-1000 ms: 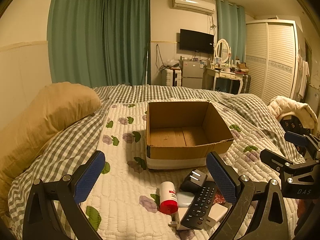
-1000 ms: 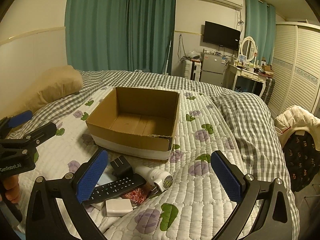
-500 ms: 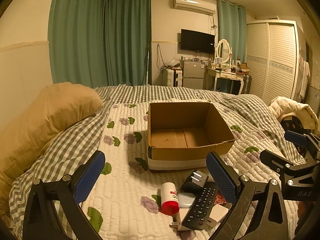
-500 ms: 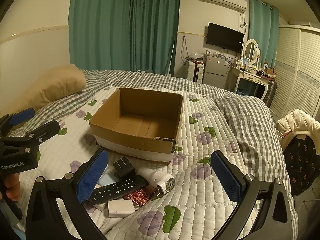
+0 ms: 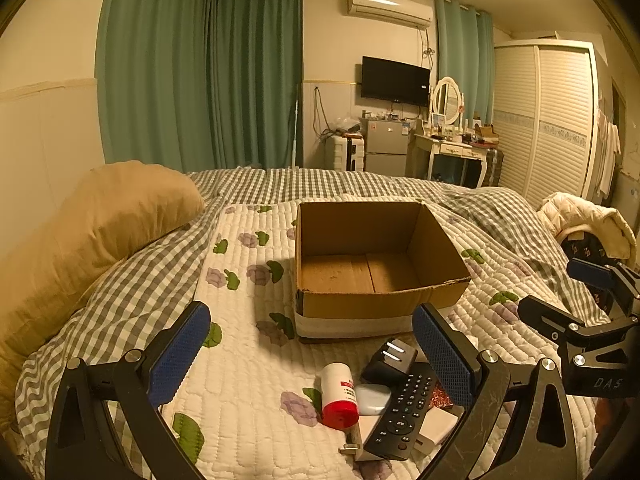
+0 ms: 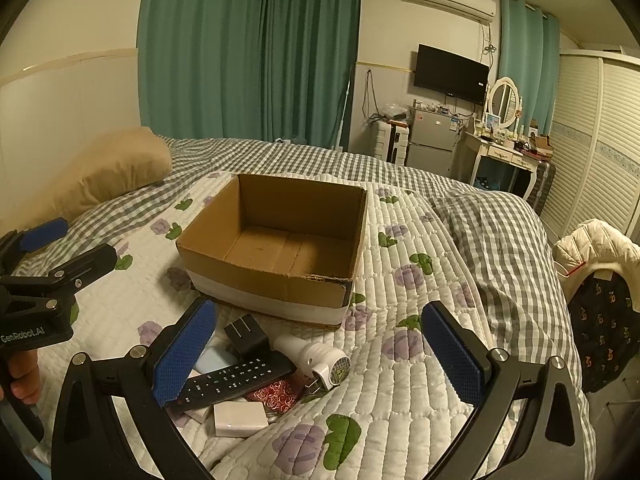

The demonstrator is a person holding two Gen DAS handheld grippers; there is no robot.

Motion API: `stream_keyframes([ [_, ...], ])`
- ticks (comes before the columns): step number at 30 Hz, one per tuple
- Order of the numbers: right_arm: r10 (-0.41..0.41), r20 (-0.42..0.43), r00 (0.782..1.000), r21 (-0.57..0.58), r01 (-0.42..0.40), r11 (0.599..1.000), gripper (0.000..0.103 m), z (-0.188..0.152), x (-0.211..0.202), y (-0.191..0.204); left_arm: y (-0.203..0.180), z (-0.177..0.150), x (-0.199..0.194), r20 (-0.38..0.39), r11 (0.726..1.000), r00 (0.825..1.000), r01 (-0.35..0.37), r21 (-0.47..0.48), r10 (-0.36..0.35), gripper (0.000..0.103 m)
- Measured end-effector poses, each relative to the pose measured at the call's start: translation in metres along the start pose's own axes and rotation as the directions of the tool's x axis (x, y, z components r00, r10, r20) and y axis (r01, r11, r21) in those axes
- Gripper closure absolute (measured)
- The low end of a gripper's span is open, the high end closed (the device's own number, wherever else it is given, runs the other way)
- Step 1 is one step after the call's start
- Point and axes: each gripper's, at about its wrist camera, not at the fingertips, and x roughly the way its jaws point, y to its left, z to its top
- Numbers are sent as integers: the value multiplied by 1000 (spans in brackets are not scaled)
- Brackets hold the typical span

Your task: Organize rigid objects

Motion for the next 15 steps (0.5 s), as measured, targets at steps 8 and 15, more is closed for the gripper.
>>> stream_keyframes([
  [8, 2, -20, 1000, -17, -3, 1000, 0, 0, 11, -2, -3, -1, 4, -10, 1000, 1000, -10, 7, 10, 1],
  [15, 28, -43, 999, -30, -29, 999, 0, 0, 26, -4, -1, -4, 20, -50, 1000, 998, -25, 1, 25, 1],
])
